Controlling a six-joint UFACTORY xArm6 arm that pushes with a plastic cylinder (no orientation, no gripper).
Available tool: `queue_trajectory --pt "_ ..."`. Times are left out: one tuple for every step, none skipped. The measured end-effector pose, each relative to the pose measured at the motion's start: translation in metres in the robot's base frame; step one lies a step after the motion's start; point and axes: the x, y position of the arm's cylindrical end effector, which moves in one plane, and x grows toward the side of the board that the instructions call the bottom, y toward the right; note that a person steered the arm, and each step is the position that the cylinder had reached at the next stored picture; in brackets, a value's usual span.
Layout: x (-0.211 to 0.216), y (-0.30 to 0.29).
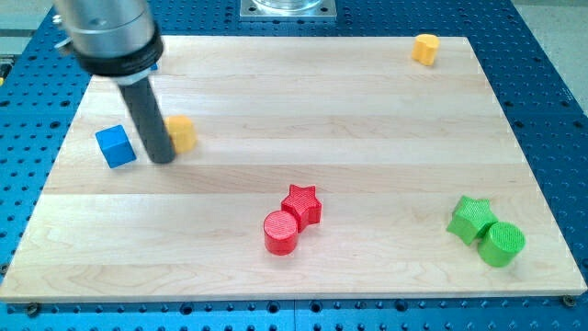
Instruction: Slightly move the hexagon upwards
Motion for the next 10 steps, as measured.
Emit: queue_trajectory --pt "-0.027 0.033" --pt "-0.037 0.045" --pt "-0.029 0.025" --pt "-0.029 0.014" --pt "-0.029 0.010" --pt "-0.031 0.010" --pt "-0.040 0.029" --pt "-0.046 0.048" --pt "-0.049 0.055" --pt "-0.057 0.079"
